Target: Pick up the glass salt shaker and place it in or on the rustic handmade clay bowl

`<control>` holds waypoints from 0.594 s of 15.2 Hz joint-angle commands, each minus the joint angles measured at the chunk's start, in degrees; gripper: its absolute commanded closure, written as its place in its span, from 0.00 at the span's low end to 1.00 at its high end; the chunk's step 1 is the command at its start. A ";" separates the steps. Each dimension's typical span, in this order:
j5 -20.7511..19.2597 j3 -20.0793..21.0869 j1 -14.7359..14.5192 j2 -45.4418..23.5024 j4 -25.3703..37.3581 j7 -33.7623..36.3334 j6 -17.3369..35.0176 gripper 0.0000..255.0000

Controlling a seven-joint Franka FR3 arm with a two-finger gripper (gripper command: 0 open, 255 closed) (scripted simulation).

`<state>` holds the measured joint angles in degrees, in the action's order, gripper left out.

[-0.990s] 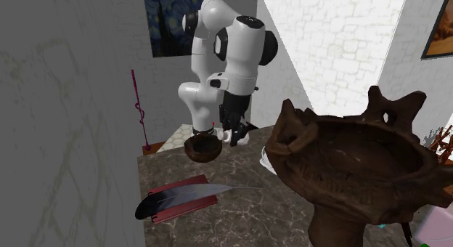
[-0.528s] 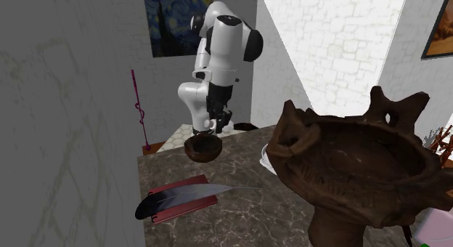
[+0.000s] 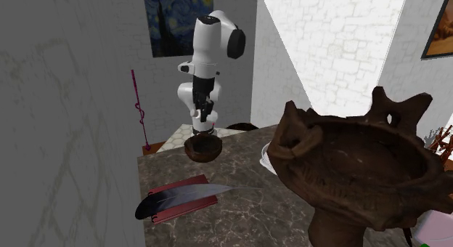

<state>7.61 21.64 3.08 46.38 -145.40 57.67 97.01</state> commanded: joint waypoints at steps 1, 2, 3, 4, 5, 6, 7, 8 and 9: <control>-0.09 -0.95 -0.39 2.19 -2.15 -0.90 -0.15 1.00; 0.06 -0.78 -0.47 2.19 -2.90 -0.83 0.60 1.00; 0.21 -0.61 -0.54 2.17 -3.64 -0.77 1.36 1.00; 0.36 -0.44 -0.62 2.14 -4.38 -0.71 2.12 1.00; 0.51 -0.26 -0.69 2.08 -5.11 -0.64 2.89 1.00; 0.66 -0.07 -0.76 2.02 -5.83 -0.57 3.67 1.00; 0.82 0.12 -0.82 1.93 -6.54 -0.51 4.46 1.00; 0.97 0.31 -0.89 1.83 -7.24 -0.44 5.26 1.00; 1.13 0.51 -0.96 1.71 -7.93 -0.37 6.06 1.00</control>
<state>8.68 22.03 2.09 48.33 -152.68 57.34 102.16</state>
